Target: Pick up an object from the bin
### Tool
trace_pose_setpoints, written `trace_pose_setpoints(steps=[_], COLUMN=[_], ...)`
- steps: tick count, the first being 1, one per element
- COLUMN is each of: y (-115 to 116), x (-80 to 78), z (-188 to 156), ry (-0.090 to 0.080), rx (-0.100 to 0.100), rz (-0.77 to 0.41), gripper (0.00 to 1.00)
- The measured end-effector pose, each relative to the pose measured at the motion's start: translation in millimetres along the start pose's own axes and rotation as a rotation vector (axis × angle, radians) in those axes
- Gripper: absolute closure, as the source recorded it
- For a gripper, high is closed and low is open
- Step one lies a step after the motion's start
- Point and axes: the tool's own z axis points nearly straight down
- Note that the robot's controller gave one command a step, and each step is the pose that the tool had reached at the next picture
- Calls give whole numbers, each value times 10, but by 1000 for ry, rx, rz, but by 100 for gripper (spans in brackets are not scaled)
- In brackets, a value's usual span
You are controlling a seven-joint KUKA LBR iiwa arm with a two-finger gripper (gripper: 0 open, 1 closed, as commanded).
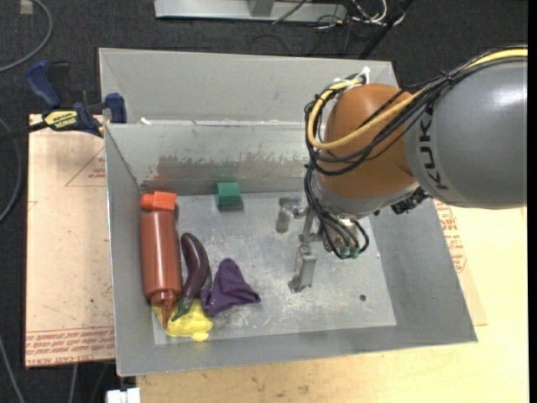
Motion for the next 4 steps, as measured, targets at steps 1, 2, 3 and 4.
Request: trace_pose_setpoints(steps=[1,2,3,4], y=[-3,97,226,332], x=[-12,135,27,102], z=[-44,406,739,870], ry=[-7,-12,-6,-11], rx=[0,-1,-1,-2], rz=[1,6,-72,25], gripper=[0,0,0,0])
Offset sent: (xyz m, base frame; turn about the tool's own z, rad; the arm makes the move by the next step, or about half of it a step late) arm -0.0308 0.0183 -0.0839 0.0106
